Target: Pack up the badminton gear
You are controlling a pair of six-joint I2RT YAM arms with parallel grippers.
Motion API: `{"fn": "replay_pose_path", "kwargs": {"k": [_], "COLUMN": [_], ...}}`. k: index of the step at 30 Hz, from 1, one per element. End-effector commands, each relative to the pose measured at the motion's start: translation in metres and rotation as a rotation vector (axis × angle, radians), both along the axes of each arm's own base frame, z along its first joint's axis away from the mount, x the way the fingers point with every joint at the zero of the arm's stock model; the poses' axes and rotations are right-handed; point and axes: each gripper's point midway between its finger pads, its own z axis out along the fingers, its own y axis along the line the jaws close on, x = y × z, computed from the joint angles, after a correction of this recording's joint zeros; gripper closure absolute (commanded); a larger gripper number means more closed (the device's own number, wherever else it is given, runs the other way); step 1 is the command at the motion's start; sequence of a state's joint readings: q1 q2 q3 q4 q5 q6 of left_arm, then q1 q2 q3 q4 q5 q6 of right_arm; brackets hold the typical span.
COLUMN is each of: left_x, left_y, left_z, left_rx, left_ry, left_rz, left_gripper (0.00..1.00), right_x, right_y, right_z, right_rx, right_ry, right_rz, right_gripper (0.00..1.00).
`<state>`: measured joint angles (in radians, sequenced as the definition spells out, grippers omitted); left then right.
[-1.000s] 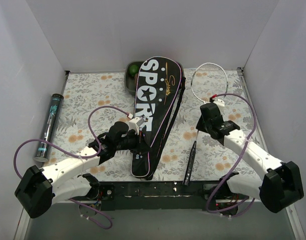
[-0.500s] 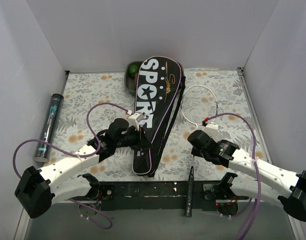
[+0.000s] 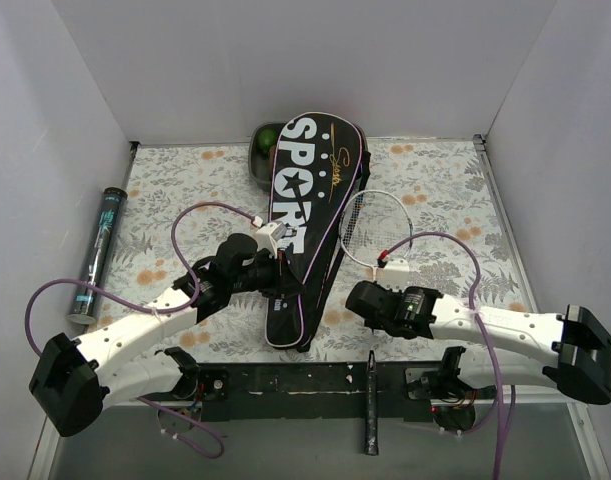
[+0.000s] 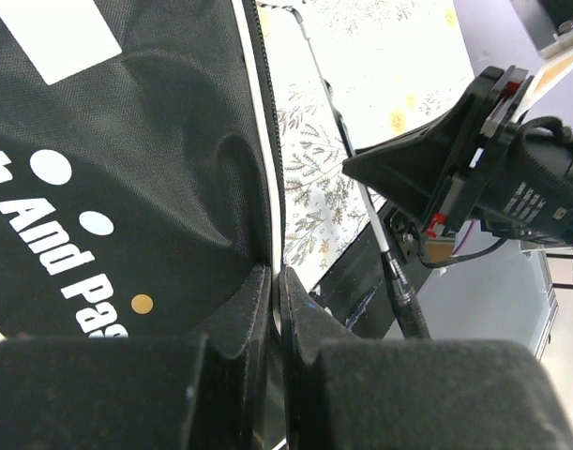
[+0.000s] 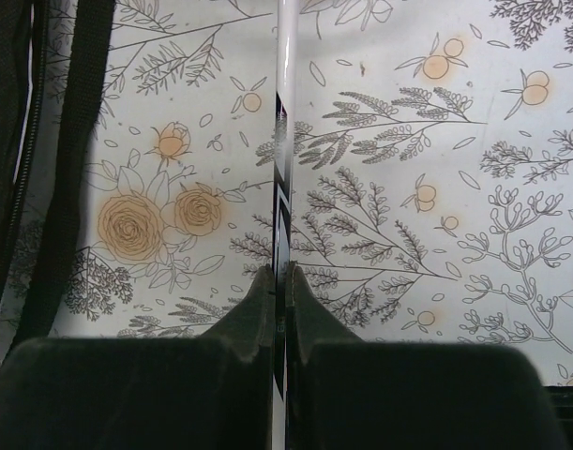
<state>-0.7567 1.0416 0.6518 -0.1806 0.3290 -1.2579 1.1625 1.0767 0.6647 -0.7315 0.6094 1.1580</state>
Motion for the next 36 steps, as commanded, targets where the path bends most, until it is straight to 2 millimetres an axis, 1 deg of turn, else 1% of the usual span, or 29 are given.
{"fn": "replay_pose_path", "kwargs": {"k": [1, 2, 5, 14, 21, 22, 24, 26, 28, 29, 31, 32, 34, 35, 36], "left_x": [0.004, 0.005, 0.004, 0.006, 0.005, 0.004, 0.005, 0.004, 0.003, 0.002, 0.000, -0.001, -0.003, -0.004, -0.006], "left_y": [-0.006, -0.006, -0.006, -0.009, -0.010, -0.011, -0.011, -0.012, -0.013, -0.013, -0.013, -0.013, -0.012, -0.012, -0.012], "left_z": [0.032, 0.033, 0.030, 0.026, 0.022, 0.021, 0.021, 0.021, 0.019, 0.019, 0.018, 0.018, 0.015, 0.015, 0.013], "left_rx": [-0.057, -0.058, -0.050, -0.040, -0.040, -0.040, -0.041, -0.043, -0.043, -0.045, -0.047, -0.050, -0.051, -0.054, -0.053], "left_ry": [-0.063, -0.065, -0.062, -0.058, -0.051, -0.048, -0.049, -0.049, -0.046, -0.044, -0.039, -0.035, -0.027, -0.024, -0.019], "left_rz": [-0.006, -0.005, -0.008, -0.019, -0.031, -0.035, -0.033, -0.043, -0.049, -0.054, -0.058, -0.061, -0.066, -0.068, -0.073], "left_gripper": [1.00, 1.00, 1.00, 1.00, 1.00, 1.00, 1.00, 1.00, 1.00, 1.00, 1.00, 1.00, 1.00, 1.00, 1.00], "right_x": [0.017, 0.018, 0.019, 0.021, 0.030, 0.033, 0.038, 0.044, 0.050, 0.055, 0.063, 0.071, 0.081, 0.090, 0.095], "right_y": [0.026, 0.032, 0.042, 0.064, 0.091, 0.099, 0.103, 0.115, 0.122, 0.129, 0.131, 0.129, 0.134, 0.130, 0.134], "right_z": [0.027, 0.030, 0.036, 0.049, 0.064, 0.068, 0.072, 0.078, 0.080, 0.086, 0.085, 0.083, 0.084, 0.083, 0.083], "right_rx": [0.058, 0.063, 0.067, 0.114, 0.149, 0.157, 0.138, 0.147, 0.135, 0.162, 0.151, 0.150, 0.174, 0.177, 0.203], "right_ry": [-0.099, -0.105, -0.118, -0.154, -0.211, -0.220, -0.245, -0.269, -0.303, -0.329, -0.344, -0.348, -0.361, -0.365, -0.370], "right_rz": [-0.032, -0.024, -0.003, 0.064, 0.144, 0.149, 0.163, 0.175, 0.202, 0.202, 0.209, 0.198, 0.204, 0.189, 0.193], "right_gripper": [0.99, 0.99, 0.99, 0.99, 0.99, 0.99, 0.99, 0.99, 0.99, 0.99, 0.99, 0.99, 0.99, 0.99, 0.99]}}
